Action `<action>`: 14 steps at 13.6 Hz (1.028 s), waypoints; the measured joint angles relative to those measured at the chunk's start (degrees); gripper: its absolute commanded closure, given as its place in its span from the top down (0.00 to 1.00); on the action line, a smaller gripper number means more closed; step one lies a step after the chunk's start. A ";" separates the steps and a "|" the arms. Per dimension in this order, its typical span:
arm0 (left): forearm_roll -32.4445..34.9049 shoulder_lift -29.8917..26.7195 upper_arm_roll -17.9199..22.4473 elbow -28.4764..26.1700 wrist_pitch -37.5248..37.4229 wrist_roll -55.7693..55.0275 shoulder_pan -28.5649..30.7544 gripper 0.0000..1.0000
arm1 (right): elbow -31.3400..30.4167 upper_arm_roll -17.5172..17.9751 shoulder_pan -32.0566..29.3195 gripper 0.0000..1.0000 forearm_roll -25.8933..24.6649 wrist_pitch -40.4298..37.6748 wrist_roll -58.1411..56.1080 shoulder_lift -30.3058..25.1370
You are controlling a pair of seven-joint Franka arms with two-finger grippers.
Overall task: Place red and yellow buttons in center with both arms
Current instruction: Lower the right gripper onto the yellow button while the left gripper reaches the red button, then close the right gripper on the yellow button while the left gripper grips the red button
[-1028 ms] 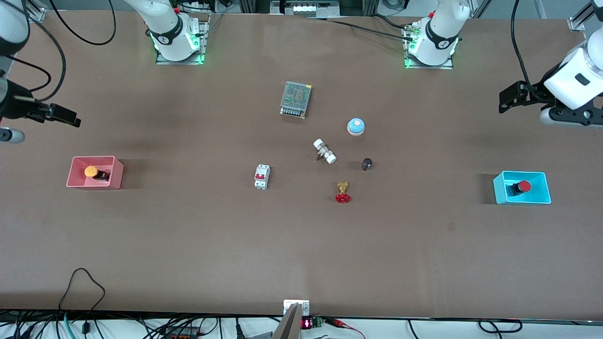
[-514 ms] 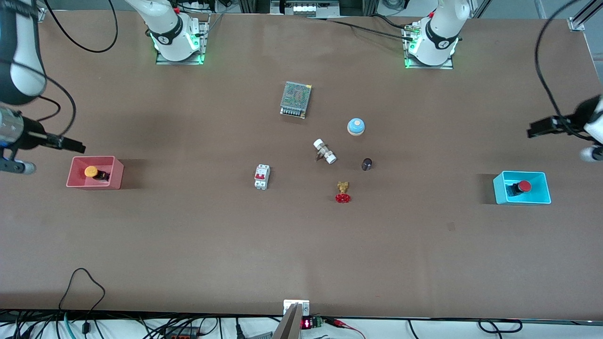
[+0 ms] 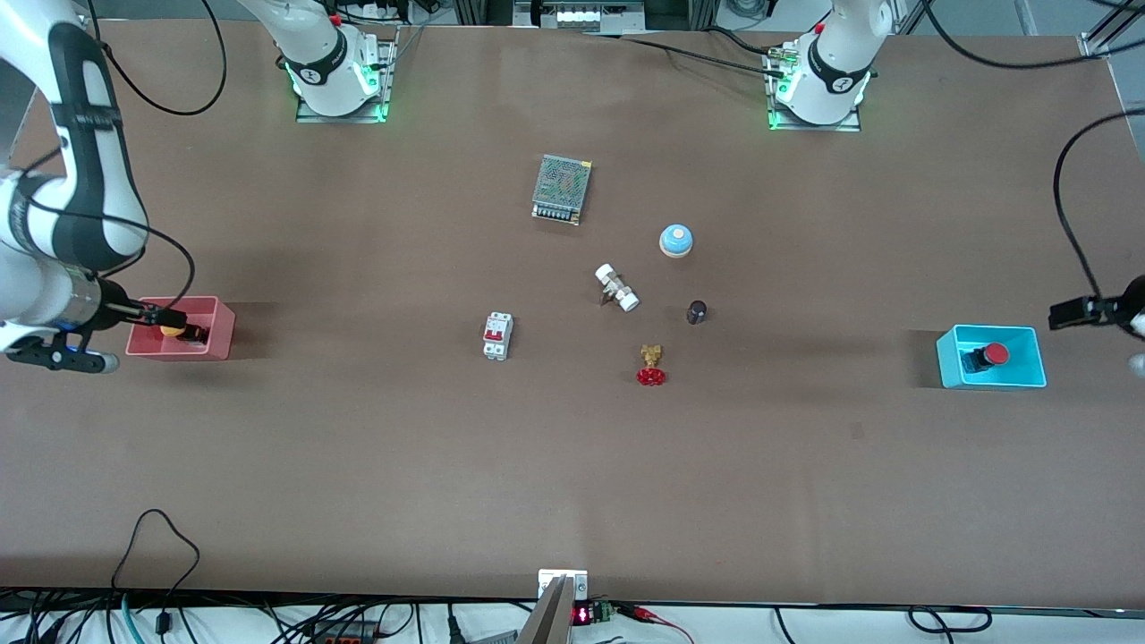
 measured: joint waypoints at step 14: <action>-0.02 5.94 -2.03 -21.78 35.19 4.02 5.98 1.00 | -0.08 0.12 -1.90 1.00 -0.03 4.61 -4.75 6.37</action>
